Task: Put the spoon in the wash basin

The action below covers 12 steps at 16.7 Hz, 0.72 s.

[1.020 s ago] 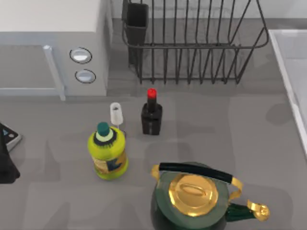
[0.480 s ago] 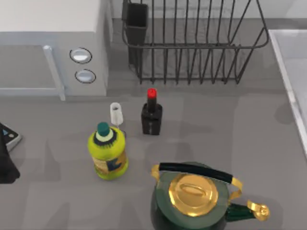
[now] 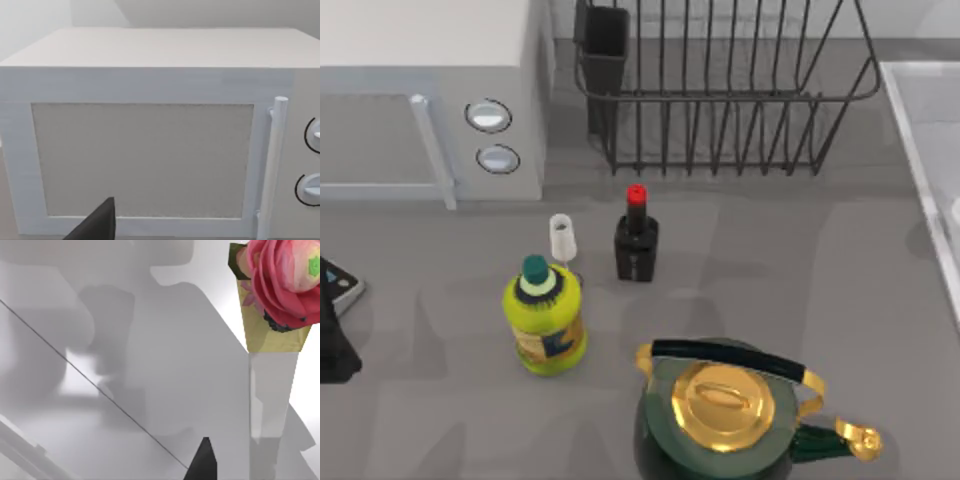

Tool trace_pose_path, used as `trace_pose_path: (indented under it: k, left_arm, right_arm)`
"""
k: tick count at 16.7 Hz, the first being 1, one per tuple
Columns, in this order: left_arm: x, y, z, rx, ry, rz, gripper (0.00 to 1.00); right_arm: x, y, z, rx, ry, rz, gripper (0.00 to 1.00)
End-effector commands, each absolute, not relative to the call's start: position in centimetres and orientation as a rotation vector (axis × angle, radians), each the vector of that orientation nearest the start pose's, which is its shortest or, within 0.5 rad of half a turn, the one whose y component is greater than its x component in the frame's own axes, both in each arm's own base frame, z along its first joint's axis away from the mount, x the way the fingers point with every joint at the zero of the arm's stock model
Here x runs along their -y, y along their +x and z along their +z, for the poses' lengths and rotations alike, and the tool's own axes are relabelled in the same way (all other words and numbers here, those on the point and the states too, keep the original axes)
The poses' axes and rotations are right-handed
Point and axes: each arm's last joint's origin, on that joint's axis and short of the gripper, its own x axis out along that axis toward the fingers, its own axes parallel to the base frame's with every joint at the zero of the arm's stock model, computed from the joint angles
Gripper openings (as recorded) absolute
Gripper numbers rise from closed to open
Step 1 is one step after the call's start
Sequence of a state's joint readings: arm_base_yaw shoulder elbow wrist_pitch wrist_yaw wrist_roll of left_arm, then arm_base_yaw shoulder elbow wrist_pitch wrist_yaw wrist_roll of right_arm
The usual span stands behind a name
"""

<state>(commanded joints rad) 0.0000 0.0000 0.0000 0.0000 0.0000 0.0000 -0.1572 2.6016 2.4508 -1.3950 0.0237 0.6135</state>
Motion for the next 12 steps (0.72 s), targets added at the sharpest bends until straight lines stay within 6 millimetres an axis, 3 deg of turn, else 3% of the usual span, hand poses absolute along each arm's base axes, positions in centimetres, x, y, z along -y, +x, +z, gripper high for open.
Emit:
trace_pose_path:
  k: [1,12]
  left_arm:
    - [0.12,10.57,16.00,0.000,0.000,0.000,1.00]
    - [0.12,10.57,16.00,0.000,0.000,0.000,1.00]
  right_arm:
    - [7.29,50.09,15.94,-1.460,0.582,-0.597,0.00]
    - [7.29,50.09,15.94,-1.460,0.582,-0.597,0.83]
